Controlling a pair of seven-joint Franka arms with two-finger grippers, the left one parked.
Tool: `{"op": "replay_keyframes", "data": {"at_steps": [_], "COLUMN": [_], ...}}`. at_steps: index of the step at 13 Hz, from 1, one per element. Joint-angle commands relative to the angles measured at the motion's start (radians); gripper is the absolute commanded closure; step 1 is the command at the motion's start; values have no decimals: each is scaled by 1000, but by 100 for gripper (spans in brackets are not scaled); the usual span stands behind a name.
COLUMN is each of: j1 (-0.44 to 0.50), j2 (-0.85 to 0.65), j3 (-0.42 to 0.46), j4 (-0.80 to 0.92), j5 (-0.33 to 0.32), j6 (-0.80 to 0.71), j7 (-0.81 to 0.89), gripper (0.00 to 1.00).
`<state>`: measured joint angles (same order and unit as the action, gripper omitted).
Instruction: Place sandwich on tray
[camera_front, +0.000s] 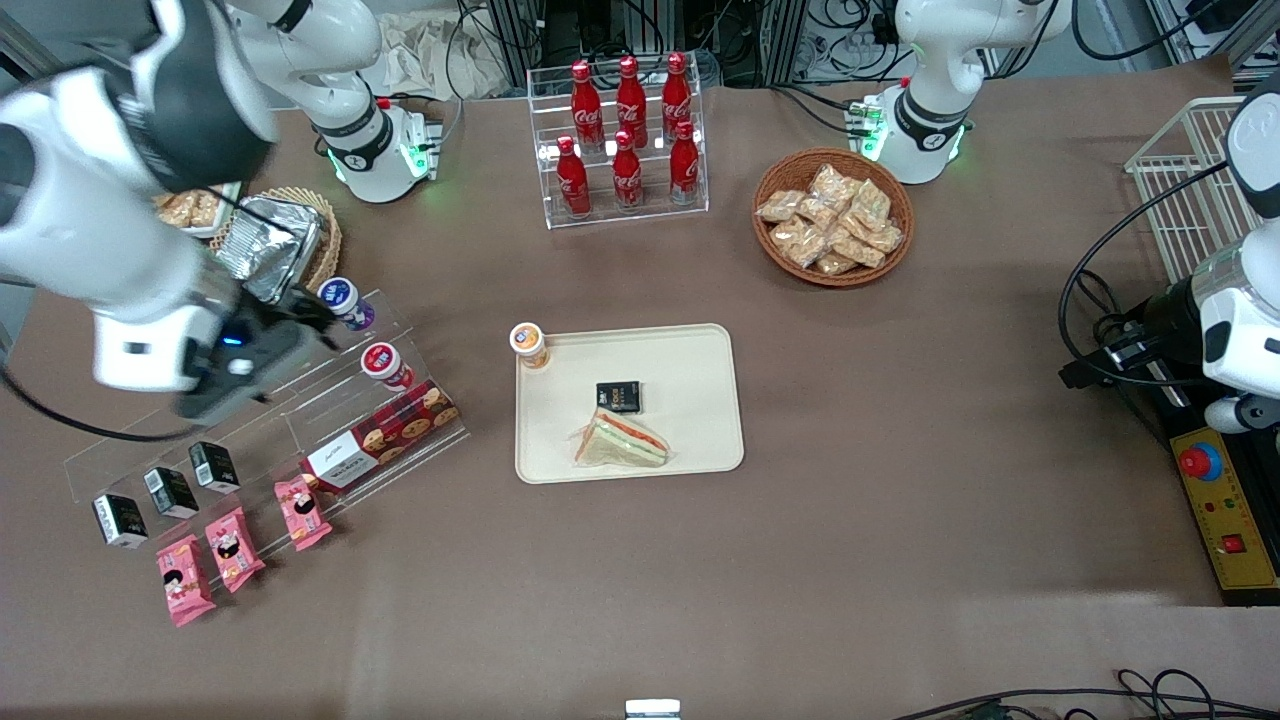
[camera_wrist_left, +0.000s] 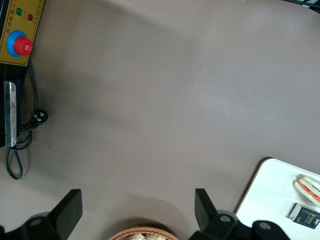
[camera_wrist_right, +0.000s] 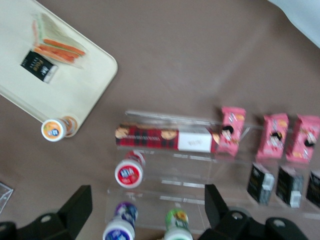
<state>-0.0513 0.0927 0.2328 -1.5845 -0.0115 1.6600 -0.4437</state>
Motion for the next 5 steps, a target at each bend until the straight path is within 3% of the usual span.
{"op": "replay_keyframes", "data": {"at_steps": [1,5], "j1": [-39,-39], "j2": [-62,-96], "j3": [-47,-156], "j4": [-9,23], "j5": [33,24], "j6": [-66,-123], "j7": [8,40], "gripper": [0,0]}}
